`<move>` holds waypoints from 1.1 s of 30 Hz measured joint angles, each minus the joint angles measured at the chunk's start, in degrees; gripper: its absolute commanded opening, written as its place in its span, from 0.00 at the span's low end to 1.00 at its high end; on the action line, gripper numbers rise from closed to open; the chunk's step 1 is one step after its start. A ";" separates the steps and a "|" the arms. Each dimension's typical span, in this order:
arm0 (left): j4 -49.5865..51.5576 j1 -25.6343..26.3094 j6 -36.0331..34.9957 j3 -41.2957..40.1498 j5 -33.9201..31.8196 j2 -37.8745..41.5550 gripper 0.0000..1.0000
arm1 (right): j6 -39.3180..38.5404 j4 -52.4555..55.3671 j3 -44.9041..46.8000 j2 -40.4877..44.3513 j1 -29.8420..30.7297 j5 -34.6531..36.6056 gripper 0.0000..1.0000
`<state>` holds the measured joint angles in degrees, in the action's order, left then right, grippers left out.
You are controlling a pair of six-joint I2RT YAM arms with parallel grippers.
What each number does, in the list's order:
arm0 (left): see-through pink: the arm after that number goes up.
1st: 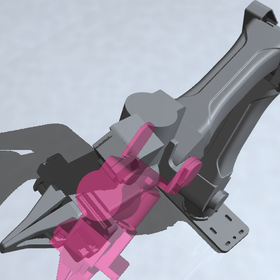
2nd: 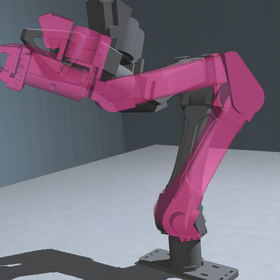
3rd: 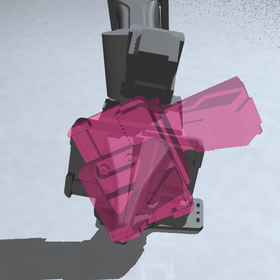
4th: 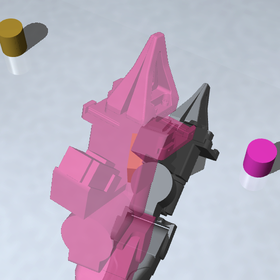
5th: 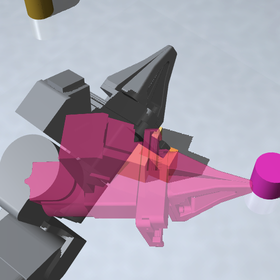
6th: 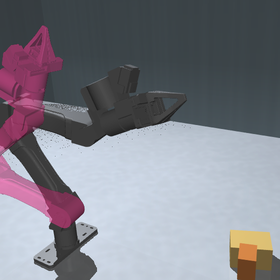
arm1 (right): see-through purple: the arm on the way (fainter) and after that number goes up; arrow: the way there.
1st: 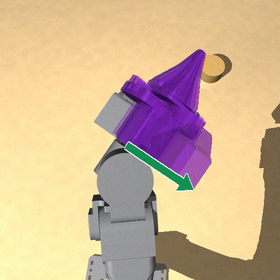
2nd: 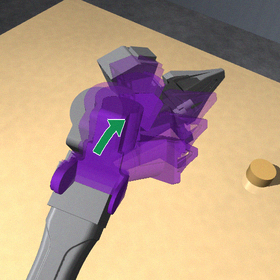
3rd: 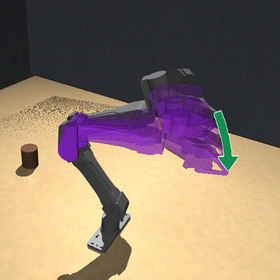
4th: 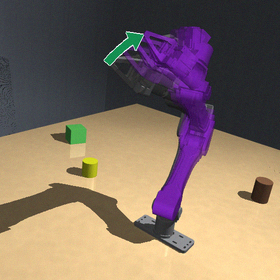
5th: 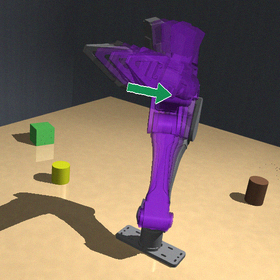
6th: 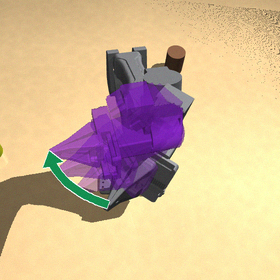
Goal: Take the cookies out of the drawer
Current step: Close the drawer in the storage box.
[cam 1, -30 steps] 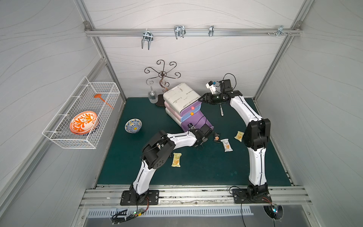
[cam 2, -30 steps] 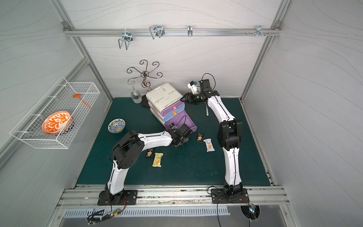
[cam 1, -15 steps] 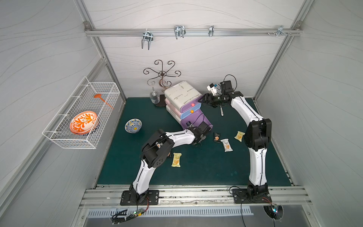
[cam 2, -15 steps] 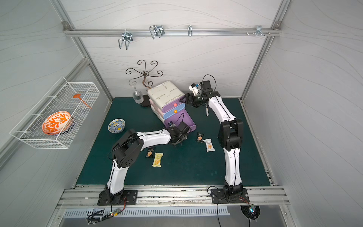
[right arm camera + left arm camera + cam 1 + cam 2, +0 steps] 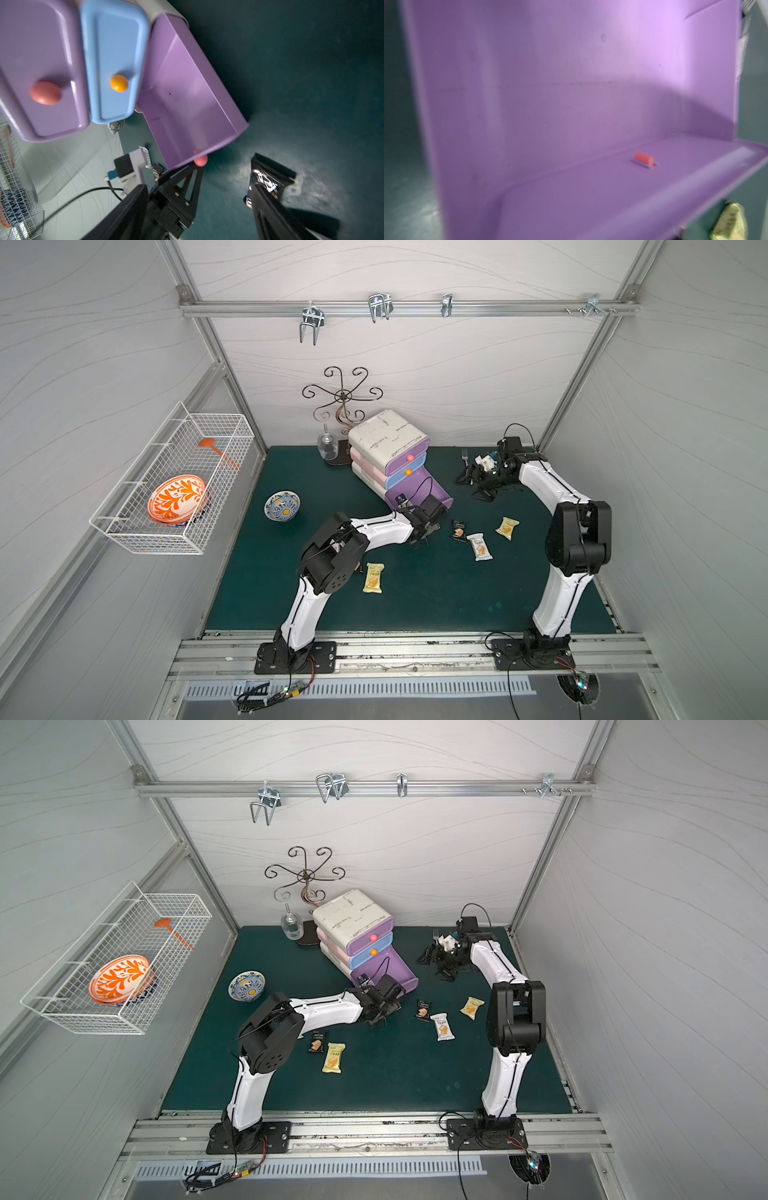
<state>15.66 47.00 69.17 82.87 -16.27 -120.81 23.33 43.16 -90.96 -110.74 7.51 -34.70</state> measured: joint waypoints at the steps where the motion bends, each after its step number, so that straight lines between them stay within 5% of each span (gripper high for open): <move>1: -0.85 -0.02 -0.20 0.17 0.44 0.00 0.88 | 0.26 0.35 0.37 0.11 0.07 0.07 0.82; 12: -1.14 -0.63 -3.08 -0.96 4.52 2.16 0.93 | 0.76 0.74 1.31 1.42 0.39 0.15 0.83; 14: -0.92 -0.83 -3.41 -2.19 6.10 4.24 1.00 | 0.76 0.79 1.44 1.42 0.39 0.15 0.83; 25: 9.51 -1.09 -7.32 -8.57 13.97 19.61 1.00 | 0.81 1.07 1.49 1.42 0.39 0.17 0.83; 29: 19.69 -2.51 -15.04 0.92 15.69 22.88 0.93 | 2.32 0.48 4.28 2.86 0.42 0.11 0.82; 33: 27.21 -7.54 -24.72 25.86 18.36 18.03 0.68 | 5.14 -0.55 9.51 5.77 1.07 0.22 0.79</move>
<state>42.87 39.46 44.45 108.73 2.09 -102.78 28.47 42.61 -81.45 -104.97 8.58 -34.48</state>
